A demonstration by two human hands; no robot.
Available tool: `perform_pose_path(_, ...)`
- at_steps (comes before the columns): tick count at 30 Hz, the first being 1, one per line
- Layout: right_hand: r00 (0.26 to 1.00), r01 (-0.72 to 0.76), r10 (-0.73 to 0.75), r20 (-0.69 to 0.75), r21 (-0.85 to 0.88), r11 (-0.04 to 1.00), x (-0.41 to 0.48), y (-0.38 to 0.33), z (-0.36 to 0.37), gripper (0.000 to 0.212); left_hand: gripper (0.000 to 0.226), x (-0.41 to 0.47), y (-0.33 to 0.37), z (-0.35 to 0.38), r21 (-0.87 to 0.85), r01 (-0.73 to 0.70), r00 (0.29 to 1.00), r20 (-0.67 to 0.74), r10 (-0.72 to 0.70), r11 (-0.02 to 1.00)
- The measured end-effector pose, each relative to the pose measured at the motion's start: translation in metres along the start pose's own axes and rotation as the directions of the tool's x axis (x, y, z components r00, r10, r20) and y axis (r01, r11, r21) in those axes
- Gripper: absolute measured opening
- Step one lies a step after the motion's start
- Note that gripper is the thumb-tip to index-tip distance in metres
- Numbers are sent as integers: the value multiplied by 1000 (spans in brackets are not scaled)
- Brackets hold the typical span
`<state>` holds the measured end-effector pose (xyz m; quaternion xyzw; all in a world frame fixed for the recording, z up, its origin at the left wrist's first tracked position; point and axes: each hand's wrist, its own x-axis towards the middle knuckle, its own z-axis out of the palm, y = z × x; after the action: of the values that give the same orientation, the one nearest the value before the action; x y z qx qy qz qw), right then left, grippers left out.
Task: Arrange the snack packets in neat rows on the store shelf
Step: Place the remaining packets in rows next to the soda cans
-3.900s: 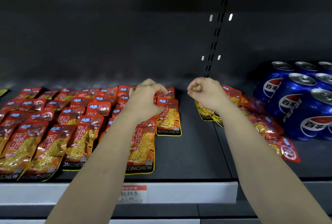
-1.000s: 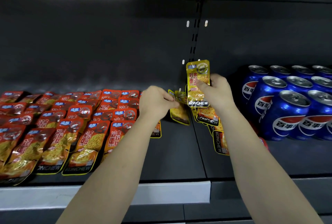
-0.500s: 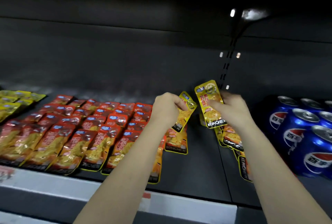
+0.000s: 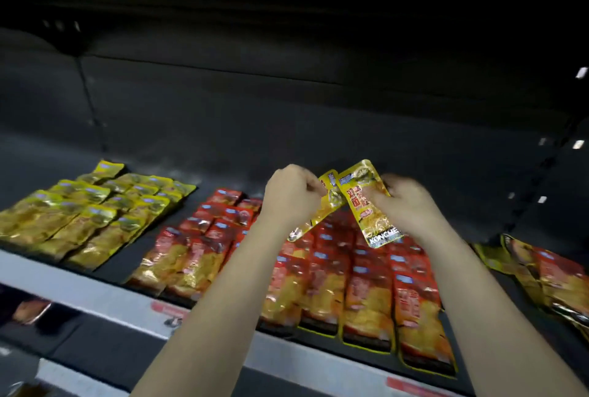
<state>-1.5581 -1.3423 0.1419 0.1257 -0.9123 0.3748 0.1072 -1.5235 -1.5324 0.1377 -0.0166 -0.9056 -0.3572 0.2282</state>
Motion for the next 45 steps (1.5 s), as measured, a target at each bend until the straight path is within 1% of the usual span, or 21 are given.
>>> perform_pose_path(3, 999, -25, 28, -34, 84, 996, 10, -42, 40, 17, 23, 11, -46, -41, 4, -13, 999, -40, 13, 1000)
perform_pose_path(6, 999, -28, 33, -35, 137, 990, 18, -83, 84, 6, 20, 20, -92, -84, -1, -15, 998, -54, 15, 1000)
perform_pose_path(9, 999, -43, 47, -18, 154, 987, 25, -123, 125, 5, 21, 26, -134, -124, -19, 7, 997, -71, -8, 1000)
perform_pose_path(12, 997, -80, 79, 11, 205, 976, 29, -155, 163, 4, 20, 32, -172, -153, 11, 6, 999, -46, -6, 1000)
perform_pose_path(16, 991, -135, 135, 17, 230, 964, 36, -183, 202, 8, 21, 45, -211, -179, 57, -15, 1000, -11, 15, 998)
perform_pose_path(19, 983, -181, 179, 35, 276, 944, 42, -193, 222, 4, 20, 55, -234, -187, 55, -33, 999, -9, 33, 998)
perform_pose_path(21, 978, -209, 203, 53, 304, 929, 45, -198, 230, 8, 20, 61, -244, -188, 57, -53, 999, -7, 53, 997)
perform_pose_path(25, 960, -278, 268, 80, 365, 889, 52, -202, 243, 25, 20, 77, -262, -185, 69, -67, 998, -10, 67, 995)
perform_pose_path(28, 949, -315, 302, 87, 301, 900, 60, -199, 253, 26, 20, 84, -272, -181, 64, -64, 998, -19, 65, 996)
perform_pose_path(32, 937, -348, 344, 60, 238, 907, 71, -194, 260, 19, 19, 86, -281, -174, 39, -49, 996, -67, 51, 998)
perform_pose_path(35, 931, -365, 359, 69, 211, 907, 74, -191, 265, 22, 18, 86, -284, -172, 13, -54, 994, -97, 55, 998)
perform_pose_path(38, 923, -384, 372, 96, 165, 909, 78, -187, 271, 25, 17, 86, -288, -174, 36, -83, 991, -101, 86, 996)
perform_pose_path(41, 910, -412, 397, 122, 149, 899, 85, -184, 280, 33, 16, 86, -294, -174, 68, -119, 986, -109, 126, 991)
perform_pose_path(44, 918, -391, 381, 113, 92, 916, 88, -183, 289, 32, 16, 86, -296, -174, 82, -148, 979, -128, 158, 986)
perform_pose_path(45, 924, -377, 369, 100, 69, 924, 88, -183, 291, 35, 16, 86, -295, -174, 87, -162, 976, -134, 172, 983)
